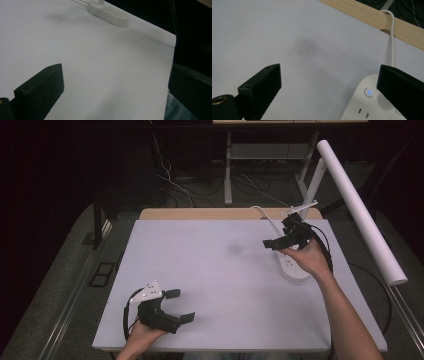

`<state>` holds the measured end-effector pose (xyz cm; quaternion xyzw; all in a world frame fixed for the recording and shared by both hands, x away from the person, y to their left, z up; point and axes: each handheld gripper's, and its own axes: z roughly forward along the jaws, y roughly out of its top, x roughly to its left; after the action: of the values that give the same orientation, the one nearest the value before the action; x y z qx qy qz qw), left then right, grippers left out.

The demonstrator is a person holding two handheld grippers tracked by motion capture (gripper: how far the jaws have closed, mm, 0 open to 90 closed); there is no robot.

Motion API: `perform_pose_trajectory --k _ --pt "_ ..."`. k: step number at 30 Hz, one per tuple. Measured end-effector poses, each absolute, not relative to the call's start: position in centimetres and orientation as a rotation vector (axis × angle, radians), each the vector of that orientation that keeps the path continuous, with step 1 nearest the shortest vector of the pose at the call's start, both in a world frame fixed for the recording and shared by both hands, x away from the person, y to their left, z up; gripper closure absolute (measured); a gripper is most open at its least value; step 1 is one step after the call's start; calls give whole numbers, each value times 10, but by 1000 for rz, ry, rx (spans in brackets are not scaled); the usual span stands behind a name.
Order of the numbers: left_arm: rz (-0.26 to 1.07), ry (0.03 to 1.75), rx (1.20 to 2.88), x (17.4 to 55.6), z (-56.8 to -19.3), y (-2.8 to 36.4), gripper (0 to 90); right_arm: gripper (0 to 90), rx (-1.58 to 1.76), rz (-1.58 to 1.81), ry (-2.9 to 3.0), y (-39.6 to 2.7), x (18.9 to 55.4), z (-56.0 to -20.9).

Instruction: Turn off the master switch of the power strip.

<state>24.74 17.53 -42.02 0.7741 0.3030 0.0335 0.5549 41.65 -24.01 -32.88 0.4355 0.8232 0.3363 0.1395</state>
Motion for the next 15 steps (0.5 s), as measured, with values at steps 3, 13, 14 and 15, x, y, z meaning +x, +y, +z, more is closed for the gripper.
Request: perform_pose_trajectory --k 3,13,14,15 --pt "85 721 1827 247 -420 176 0 148 1249 936 2389 -239 419 -330" --pt "91 721 1829 247 -420 176 0 329 1241 822 2389 -241 430 -335" --pt "91 721 1829 247 -420 176 0 355 1240 814 2391 -241 432 -335" --pt "91 721 1830 248 -420 176 0 369 1240 810 2390 -241 433 -335"
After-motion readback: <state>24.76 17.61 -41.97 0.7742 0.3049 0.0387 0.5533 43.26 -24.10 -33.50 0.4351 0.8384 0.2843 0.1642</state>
